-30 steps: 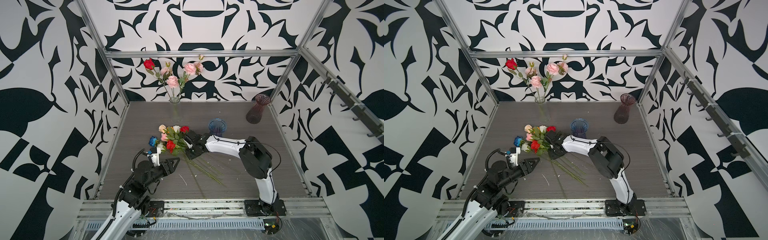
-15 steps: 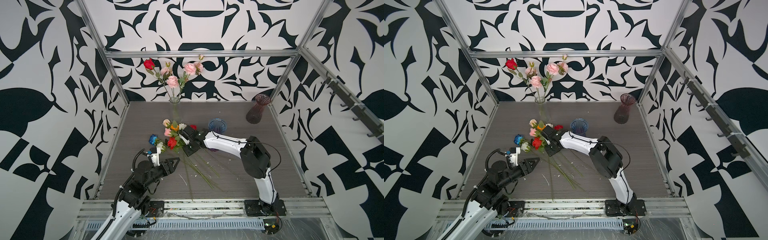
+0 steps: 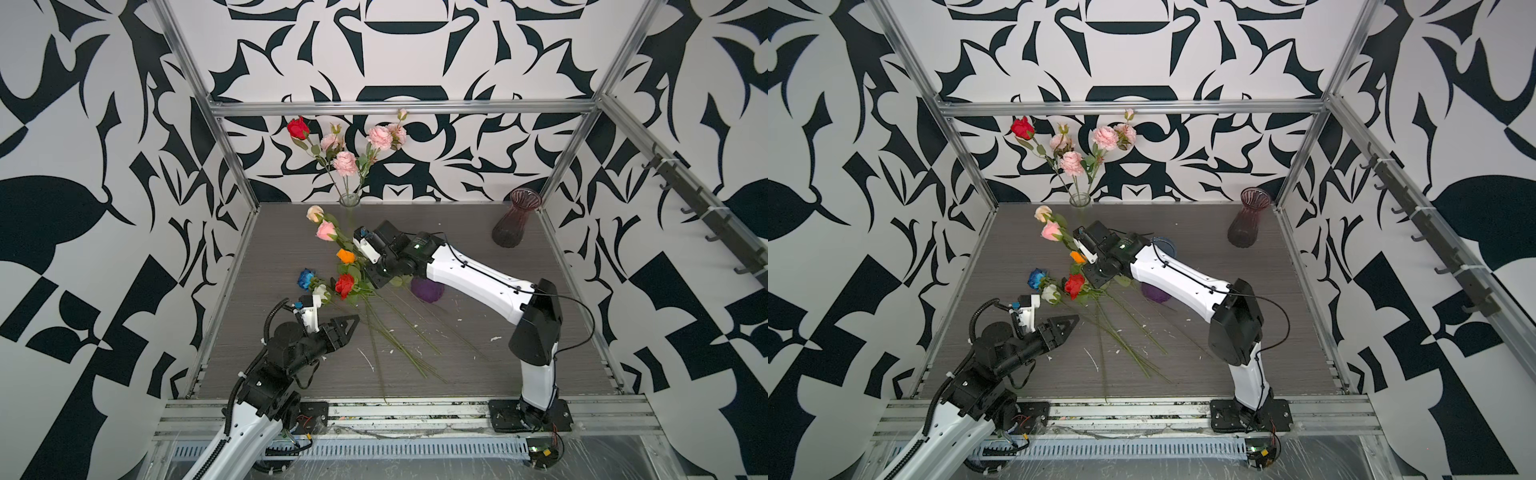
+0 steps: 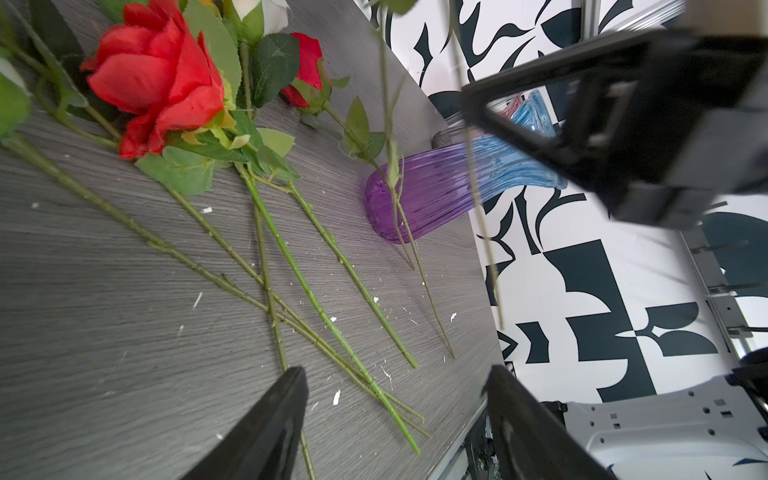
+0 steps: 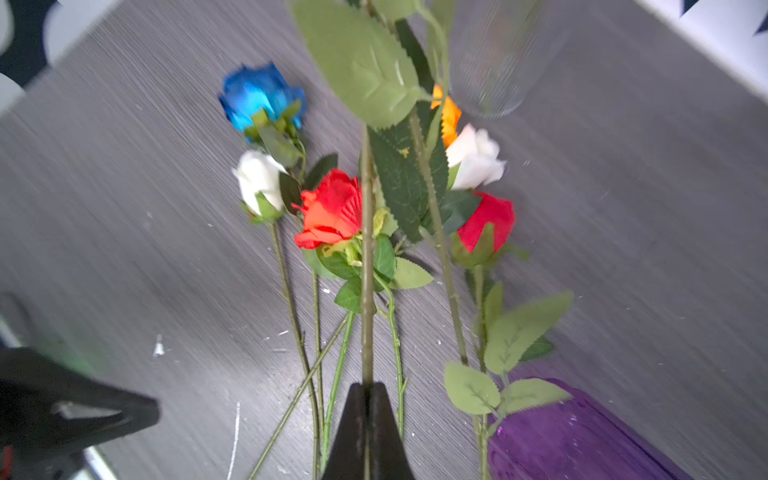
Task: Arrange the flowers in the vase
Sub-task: 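Close the right gripper on a cream rose stem and pull it out, then lift the cream rose high and carry it over the blue-purple vase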
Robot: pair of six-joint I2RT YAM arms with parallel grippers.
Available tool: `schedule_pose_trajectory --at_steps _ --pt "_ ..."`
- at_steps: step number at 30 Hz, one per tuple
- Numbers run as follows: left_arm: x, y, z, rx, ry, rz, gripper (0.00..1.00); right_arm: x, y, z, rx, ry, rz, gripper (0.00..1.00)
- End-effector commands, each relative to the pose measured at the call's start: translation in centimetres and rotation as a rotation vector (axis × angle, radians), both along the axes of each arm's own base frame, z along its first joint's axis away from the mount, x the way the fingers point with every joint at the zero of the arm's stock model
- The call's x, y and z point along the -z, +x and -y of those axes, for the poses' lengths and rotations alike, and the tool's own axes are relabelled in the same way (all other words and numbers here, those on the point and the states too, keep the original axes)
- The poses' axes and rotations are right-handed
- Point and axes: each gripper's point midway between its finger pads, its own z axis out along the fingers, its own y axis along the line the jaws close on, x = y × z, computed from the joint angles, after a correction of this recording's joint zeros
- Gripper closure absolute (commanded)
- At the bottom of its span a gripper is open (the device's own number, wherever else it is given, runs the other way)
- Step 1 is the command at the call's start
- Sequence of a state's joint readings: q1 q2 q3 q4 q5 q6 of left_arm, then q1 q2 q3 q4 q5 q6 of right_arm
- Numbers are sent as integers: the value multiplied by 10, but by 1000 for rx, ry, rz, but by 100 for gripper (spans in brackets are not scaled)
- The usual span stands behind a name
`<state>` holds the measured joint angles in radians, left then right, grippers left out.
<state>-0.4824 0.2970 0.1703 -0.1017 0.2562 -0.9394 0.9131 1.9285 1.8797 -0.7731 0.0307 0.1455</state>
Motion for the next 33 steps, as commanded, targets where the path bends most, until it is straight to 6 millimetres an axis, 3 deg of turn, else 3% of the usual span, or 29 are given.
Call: schedule_pose_trajectory --at_steps 1,6,12,18,24,33 --pt "8 -1 -3 -11 12 -17 27 -66 0 7 8 105 90 100" --pt "9 0 -3 -11 12 -18 27 -123 -1 16 20 257 134 100" --pt "8 -1 -3 -11 11 -16 27 -164 -27 7 -141 544 15 100" --pt "9 -1 -3 -9 9 -16 27 -175 -34 2 -237 831 -200 100" --pt "9 -1 -2 -8 10 -19 27 -179 -35 1 -268 851 -208 100" --pt "10 0 -2 -9 10 -25 27 -236 -34 -4 -331 881 -134 100"
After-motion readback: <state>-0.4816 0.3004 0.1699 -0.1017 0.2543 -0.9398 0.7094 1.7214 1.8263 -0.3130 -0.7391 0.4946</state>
